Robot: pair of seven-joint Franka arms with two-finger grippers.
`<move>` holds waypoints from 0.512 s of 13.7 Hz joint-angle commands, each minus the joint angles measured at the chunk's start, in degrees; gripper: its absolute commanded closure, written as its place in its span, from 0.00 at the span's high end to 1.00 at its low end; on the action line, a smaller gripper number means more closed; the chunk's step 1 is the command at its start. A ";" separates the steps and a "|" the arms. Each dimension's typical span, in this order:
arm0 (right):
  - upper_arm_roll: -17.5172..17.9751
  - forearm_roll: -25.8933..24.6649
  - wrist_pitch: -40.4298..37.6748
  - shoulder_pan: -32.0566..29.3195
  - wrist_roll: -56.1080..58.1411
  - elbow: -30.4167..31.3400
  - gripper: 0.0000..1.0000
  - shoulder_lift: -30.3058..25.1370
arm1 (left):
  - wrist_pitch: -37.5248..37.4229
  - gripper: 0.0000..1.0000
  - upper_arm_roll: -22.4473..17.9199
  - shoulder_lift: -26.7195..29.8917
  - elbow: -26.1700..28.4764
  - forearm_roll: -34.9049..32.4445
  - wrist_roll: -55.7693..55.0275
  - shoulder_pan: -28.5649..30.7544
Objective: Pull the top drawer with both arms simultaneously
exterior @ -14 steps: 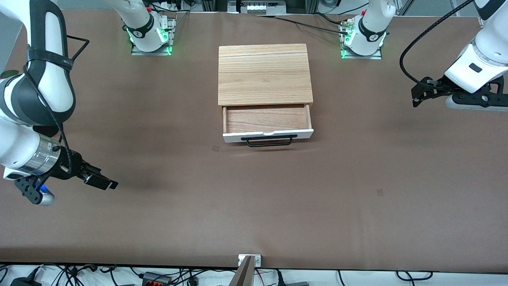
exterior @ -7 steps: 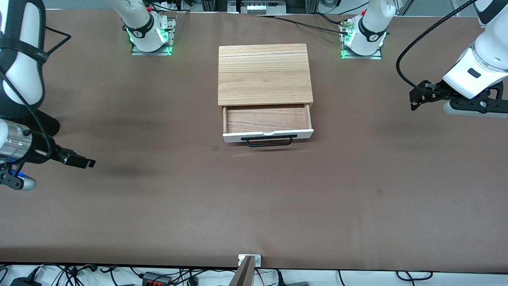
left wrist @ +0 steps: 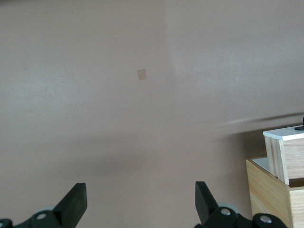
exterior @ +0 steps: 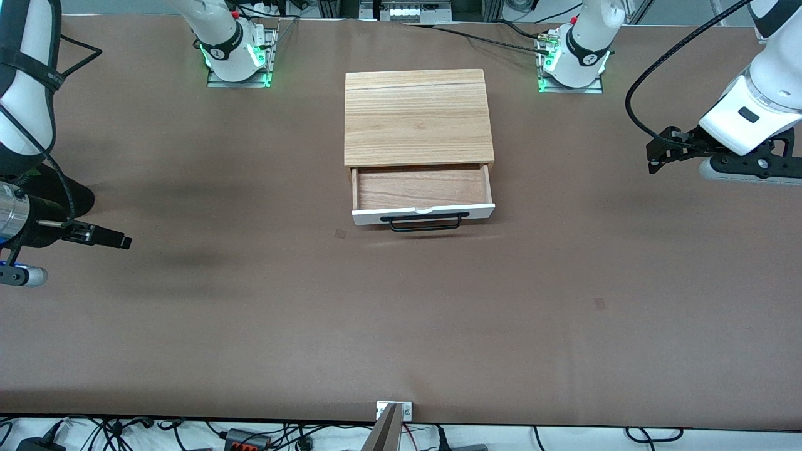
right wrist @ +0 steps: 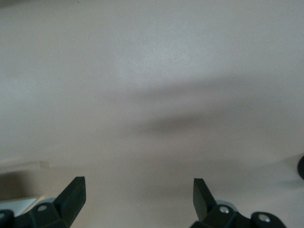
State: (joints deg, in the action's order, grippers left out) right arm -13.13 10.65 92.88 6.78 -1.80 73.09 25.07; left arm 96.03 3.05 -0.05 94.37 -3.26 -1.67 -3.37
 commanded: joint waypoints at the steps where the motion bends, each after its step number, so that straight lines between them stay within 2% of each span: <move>1: 4.60 -1.51 -0.67 -3.00 2.94 9.42 1.00 -8.26 | -1.37 1.00 0.11 -0.83 -1.91 0.18 1.14 0.03; 4: 4.95 -2.29 -0.16 -3.79 2.77 18.03 1.00 -14.59 | -1.98 1.00 0.20 -0.83 -1.91 0.18 1.06 0.03; 5: 5.48 -3.96 2.20 -4.14 3.12 19.97 1.00 -16.35 | -2.07 1.00 0.20 -0.83 -1.91 0.18 1.14 0.03; 7: 5.83 -4.15 3.71 -4.93 5.04 21.31 1.00 -17.60 | -2.07 1.00 0.20 -0.74 -1.91 0.18 1.14 0.03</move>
State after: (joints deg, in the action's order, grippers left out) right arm -9.21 7.55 94.09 3.61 1.09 89.81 11.11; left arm 95.41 3.10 -0.08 94.33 -3.26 -1.67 -3.38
